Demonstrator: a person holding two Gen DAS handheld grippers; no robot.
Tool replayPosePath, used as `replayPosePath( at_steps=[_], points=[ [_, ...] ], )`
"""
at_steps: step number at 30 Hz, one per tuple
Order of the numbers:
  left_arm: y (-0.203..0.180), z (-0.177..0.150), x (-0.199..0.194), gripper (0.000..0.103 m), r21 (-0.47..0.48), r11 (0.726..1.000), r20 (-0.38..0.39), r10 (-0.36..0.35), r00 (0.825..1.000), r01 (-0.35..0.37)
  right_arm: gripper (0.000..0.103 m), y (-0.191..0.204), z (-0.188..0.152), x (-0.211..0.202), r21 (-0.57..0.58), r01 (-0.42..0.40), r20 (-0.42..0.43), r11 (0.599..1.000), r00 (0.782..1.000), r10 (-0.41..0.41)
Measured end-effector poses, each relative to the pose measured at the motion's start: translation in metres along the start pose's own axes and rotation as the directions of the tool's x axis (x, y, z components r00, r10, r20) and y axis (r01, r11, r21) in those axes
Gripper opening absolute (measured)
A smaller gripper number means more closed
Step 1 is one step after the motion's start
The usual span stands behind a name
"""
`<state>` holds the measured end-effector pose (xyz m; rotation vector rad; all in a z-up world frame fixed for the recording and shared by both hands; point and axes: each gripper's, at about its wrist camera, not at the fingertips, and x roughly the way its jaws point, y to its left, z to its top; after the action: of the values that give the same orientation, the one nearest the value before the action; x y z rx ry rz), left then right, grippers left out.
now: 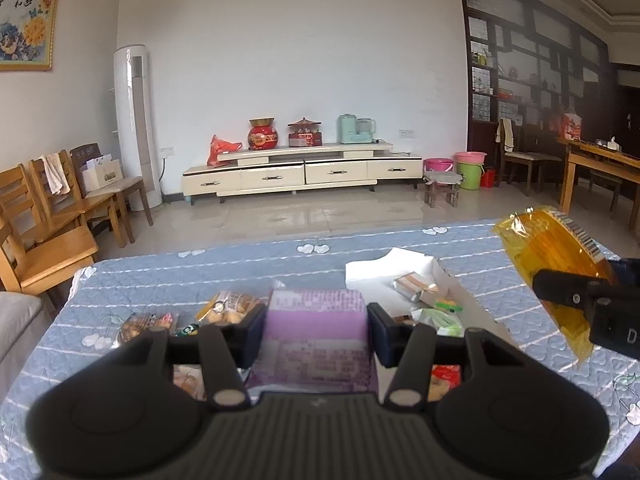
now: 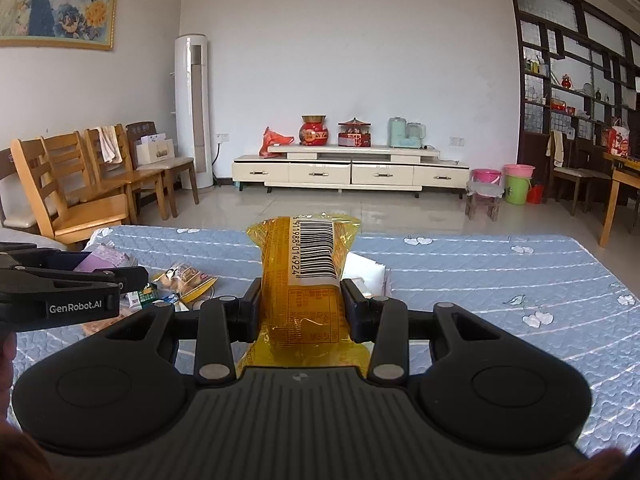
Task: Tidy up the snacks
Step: 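Lift the purple pack with the left gripper while the right carries the yellow bag toward the box, then hold the purple pack in the left gripper while the right holds the yellow bag beside the box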
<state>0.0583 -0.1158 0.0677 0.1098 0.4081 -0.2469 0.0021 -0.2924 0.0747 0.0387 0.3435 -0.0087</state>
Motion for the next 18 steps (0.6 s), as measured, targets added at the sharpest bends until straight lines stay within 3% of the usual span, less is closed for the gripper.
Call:
replayPosePath(
  at_steps=[18],
  points=[
    [-0.024,0.005,0.006,0.052,0.041,0.998,0.005,-0.037,0.999,0.037,0.048,0.008,-0.001,0.003,0.018,0.021,0.012,1.000,1.000,-0.021]
  ],
)
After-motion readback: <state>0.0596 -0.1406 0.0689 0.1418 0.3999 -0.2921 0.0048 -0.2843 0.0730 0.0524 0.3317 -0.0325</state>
